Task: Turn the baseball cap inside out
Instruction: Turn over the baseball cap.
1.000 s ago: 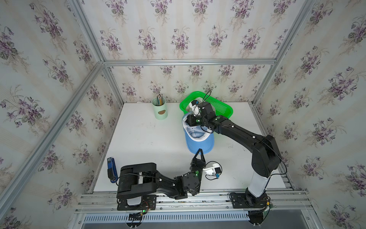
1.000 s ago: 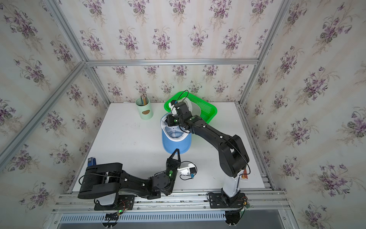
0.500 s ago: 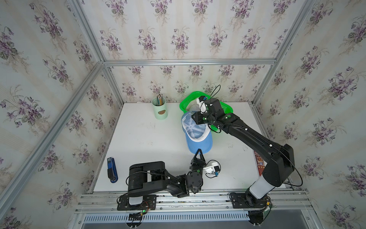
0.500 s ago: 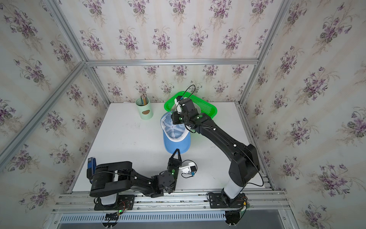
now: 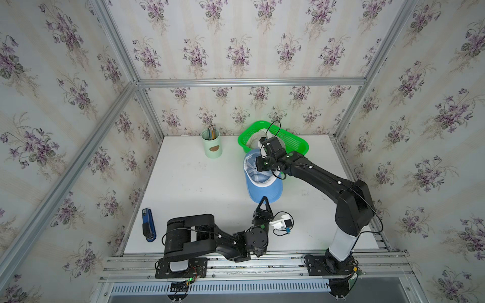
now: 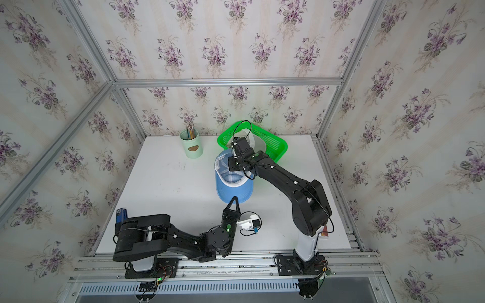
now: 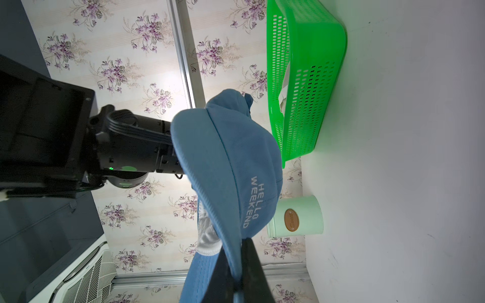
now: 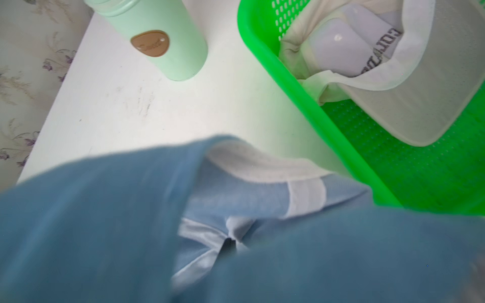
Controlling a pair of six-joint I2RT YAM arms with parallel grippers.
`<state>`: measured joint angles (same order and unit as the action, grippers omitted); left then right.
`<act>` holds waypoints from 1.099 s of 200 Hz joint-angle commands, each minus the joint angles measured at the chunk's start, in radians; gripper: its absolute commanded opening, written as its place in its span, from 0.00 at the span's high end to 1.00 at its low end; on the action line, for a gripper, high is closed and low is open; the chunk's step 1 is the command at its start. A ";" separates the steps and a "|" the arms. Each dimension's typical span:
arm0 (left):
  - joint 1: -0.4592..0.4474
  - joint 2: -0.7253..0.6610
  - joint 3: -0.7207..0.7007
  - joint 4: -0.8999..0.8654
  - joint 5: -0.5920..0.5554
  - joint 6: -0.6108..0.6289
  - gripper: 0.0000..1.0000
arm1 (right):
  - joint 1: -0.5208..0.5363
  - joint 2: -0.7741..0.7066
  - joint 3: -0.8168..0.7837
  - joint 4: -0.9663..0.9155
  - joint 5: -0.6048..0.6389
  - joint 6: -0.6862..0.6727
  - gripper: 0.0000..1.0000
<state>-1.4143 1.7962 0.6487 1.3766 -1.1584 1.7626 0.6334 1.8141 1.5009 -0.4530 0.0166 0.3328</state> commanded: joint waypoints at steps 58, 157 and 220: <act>0.000 0.013 -0.012 0.045 -0.015 0.000 1.00 | -0.002 -0.018 0.022 0.016 0.008 0.009 0.71; 0.030 0.128 0.038 0.045 -0.032 0.027 1.00 | 0.021 -0.092 0.104 -0.216 -0.021 -0.132 0.71; 0.026 0.073 0.036 0.046 -0.026 0.036 1.00 | 0.029 0.062 0.188 -0.293 0.150 -0.169 0.74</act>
<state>-1.3865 1.8881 0.6895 1.3800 -1.1851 1.7851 0.6617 1.8347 1.6733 -0.6949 0.0593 0.1841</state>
